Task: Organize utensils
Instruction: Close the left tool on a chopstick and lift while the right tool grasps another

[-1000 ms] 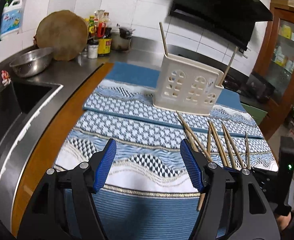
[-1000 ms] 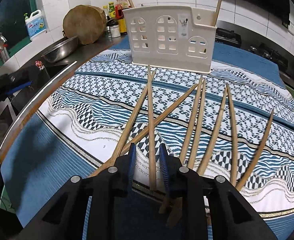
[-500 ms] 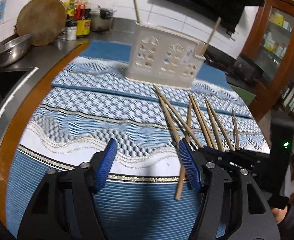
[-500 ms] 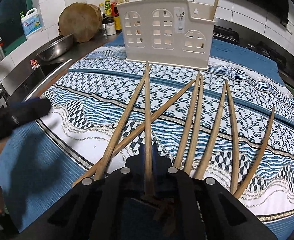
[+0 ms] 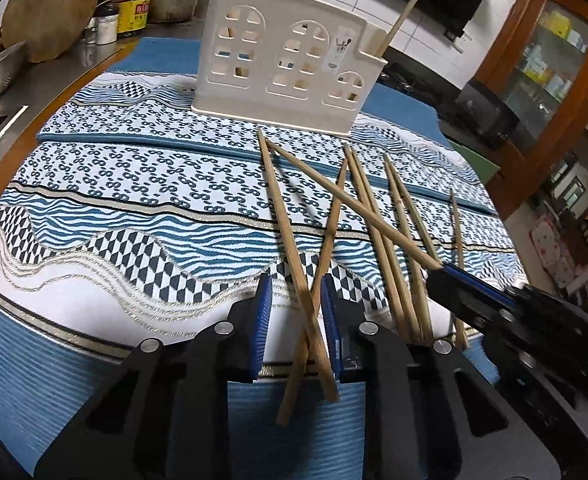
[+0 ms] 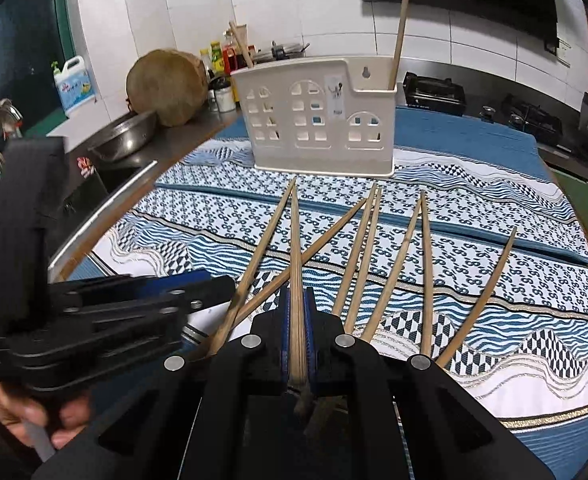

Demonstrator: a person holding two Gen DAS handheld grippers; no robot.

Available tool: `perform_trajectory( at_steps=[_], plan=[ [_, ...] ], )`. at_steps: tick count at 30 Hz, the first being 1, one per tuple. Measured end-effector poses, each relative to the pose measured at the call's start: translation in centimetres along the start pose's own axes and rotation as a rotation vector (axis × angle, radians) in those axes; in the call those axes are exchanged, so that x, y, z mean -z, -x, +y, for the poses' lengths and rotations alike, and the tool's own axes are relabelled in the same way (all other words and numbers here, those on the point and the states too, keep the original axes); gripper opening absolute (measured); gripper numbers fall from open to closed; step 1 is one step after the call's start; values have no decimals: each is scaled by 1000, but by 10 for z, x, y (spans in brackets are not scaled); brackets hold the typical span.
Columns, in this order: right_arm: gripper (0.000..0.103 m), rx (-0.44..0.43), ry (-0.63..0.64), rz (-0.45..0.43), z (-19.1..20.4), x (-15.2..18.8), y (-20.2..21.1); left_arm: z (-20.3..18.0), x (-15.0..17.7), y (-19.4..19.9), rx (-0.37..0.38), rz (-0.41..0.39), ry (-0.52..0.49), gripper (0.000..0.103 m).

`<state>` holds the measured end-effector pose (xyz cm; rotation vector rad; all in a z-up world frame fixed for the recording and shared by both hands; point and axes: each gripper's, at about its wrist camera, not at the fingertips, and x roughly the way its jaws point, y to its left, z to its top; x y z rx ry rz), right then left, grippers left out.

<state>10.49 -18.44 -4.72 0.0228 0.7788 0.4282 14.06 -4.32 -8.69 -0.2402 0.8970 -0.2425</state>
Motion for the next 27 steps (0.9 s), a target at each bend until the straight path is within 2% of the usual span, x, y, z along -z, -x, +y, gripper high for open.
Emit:
perform_trajectory(
  at_steps=[2,6,15,23,27],
  plan=[
    [6,-1,2,-6,0,1,2,-1,-1,-6,-4,12,13,16],
    [7,0,5,-18,-1,2,6,-3,0,-14,-15,25,28,11],
    [7,-9,-7,-31,-4,3,11,-4,-4,-22,-65,38,62,7],
    [7,6,-6,-50,-5,-3,20,-5,-6,-18,-94,32,2,5],
    [7,0,-9,-73,-6,-12,31,1,-9,-5,-106,-3,-22,5]
  ],
)
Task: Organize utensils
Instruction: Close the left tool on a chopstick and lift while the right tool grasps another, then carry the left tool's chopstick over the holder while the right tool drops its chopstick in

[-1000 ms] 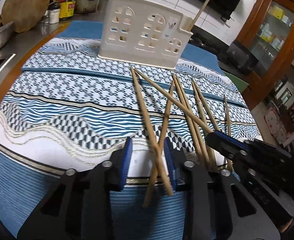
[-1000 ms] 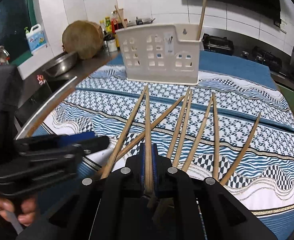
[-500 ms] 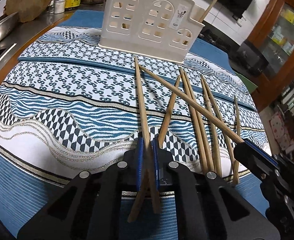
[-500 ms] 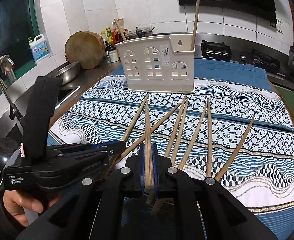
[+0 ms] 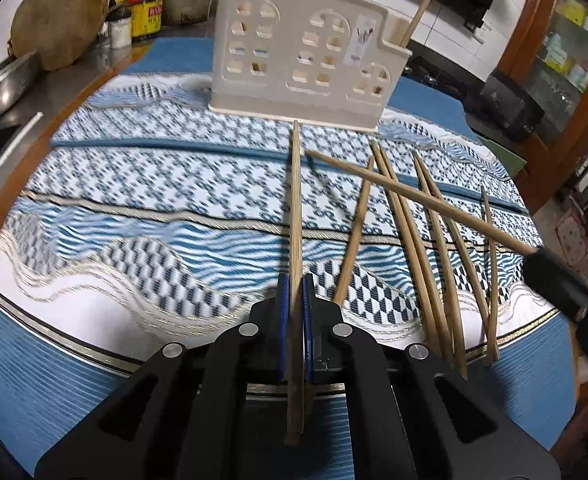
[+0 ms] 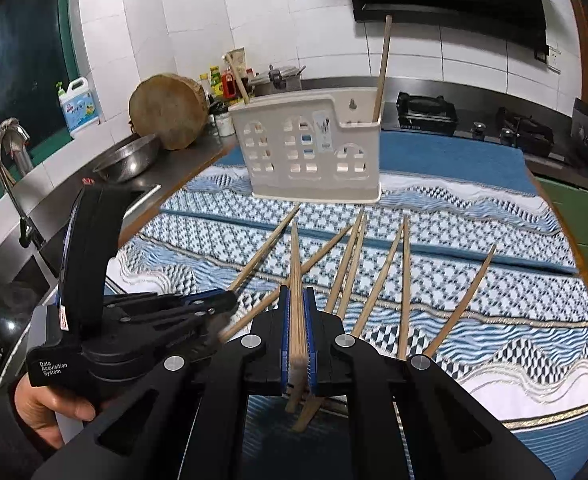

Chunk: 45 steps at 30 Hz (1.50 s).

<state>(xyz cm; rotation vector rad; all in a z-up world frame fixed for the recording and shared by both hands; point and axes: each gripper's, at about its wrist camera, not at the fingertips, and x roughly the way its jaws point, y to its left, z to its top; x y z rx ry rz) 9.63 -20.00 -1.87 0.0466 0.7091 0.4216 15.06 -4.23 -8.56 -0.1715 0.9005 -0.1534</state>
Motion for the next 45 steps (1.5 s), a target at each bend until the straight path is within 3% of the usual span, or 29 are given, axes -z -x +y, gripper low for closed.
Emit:
perform_trajectory(
  at_steps=[10,15,31,35,45],
  plan=[
    [7,-4,15,-45,3,-39,15,6,-17,54,25,-172,-118,5],
    [7,1,43,-60,11,-54,18,7,-19,60,59,-142,-159,5],
    [7,5,84,-67,23,-68,18,15,-5,40,-5,21,-293,5],
    [7,11,96,-75,23,-75,21,17,-6,42,-18,15,-299,5],
    [7,18,96,-99,12,-112,27,18,-36,71,9,-96,-279,5]
  ],
)
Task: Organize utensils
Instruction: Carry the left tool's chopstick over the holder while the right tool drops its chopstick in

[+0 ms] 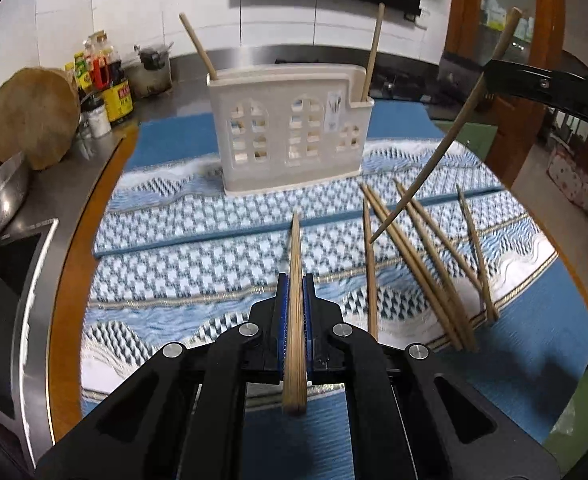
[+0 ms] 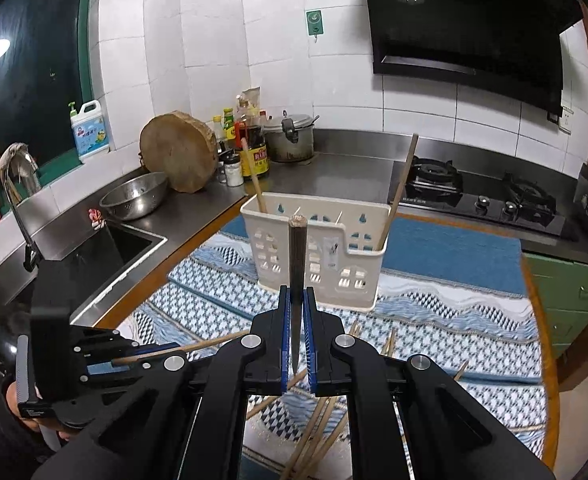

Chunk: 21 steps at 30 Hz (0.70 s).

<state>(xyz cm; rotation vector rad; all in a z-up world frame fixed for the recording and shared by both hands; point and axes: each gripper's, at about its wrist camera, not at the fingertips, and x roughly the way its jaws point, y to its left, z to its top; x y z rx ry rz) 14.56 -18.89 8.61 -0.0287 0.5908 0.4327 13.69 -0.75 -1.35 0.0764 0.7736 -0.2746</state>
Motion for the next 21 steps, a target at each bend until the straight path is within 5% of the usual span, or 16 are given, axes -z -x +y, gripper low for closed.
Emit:
perform_trajectory(
  at_steps=[13,21],
  plan=[
    [7,118,30,-73,-30,-102,0,20,-51,5,26,-57,13,5],
    [7,146,38,-50,-36,-127,-36,23,-79,19,39,-114,0,5]
  ],
)
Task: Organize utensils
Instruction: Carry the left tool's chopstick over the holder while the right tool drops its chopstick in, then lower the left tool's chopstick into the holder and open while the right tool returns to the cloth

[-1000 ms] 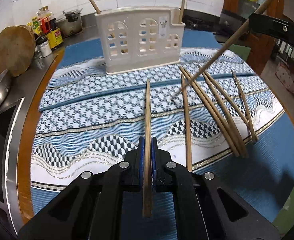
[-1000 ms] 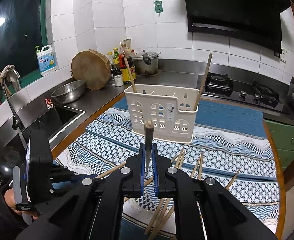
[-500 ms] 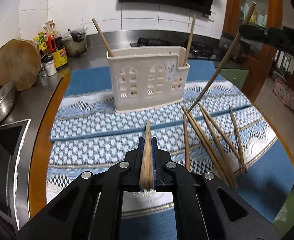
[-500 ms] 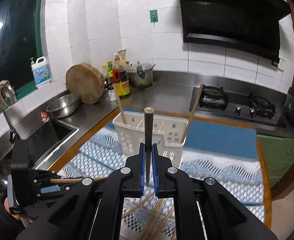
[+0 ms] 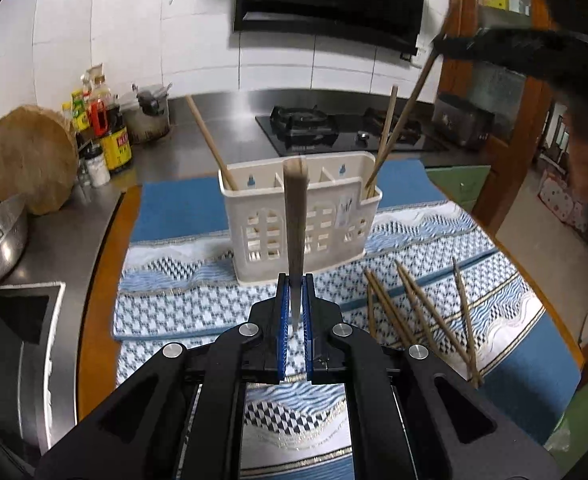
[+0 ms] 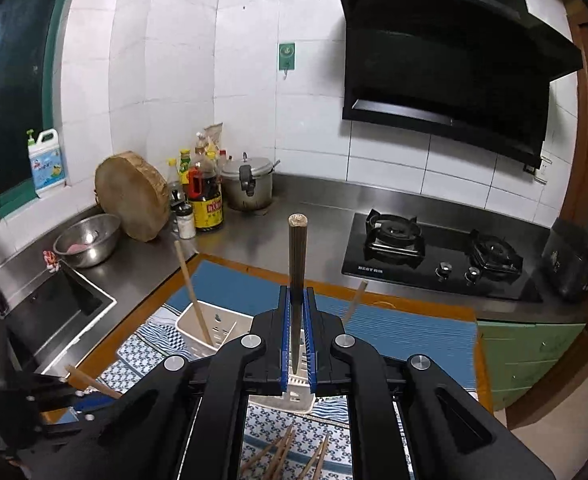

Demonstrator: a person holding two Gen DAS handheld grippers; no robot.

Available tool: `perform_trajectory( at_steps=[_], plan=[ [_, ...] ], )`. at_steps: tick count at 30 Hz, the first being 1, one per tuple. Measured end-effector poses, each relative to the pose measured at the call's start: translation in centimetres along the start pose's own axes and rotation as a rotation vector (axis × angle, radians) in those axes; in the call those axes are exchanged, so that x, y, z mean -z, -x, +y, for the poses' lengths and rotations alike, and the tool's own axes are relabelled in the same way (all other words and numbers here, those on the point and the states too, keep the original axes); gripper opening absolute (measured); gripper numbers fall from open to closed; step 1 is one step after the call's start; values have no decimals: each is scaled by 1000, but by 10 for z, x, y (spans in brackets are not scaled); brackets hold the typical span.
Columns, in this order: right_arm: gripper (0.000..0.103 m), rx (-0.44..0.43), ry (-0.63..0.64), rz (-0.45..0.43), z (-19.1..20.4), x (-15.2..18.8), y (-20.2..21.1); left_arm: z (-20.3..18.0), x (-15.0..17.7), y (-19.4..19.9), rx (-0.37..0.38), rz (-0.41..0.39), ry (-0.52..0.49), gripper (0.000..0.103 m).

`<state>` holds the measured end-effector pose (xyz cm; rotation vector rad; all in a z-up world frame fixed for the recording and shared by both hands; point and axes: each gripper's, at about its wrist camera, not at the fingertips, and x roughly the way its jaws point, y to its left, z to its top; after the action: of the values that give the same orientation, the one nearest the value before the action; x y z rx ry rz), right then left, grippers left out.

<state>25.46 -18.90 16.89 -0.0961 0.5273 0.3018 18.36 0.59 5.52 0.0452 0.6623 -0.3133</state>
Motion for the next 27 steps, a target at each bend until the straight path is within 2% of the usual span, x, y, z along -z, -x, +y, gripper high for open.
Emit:
perform_trajectory(
  at_steps=[6,13,21,24,27],
  plan=[
    [7,1,1,75,5,15,-47,5,-24,16,12,-54,3,5],
    [7,2,-2,132,6,35,-76,9,-73,38,-22,-178,-4,5],
    [10,8,6,117,5,44,-70,18,-125,24,-94,-261,29,5],
    [17,15,16,98,2,48,-61,26,-135,12,-109,-267,56,5],
    [22,33,39,83,0,54,-49,35,-135,-4,-99,-232,94,5]
  ],
)
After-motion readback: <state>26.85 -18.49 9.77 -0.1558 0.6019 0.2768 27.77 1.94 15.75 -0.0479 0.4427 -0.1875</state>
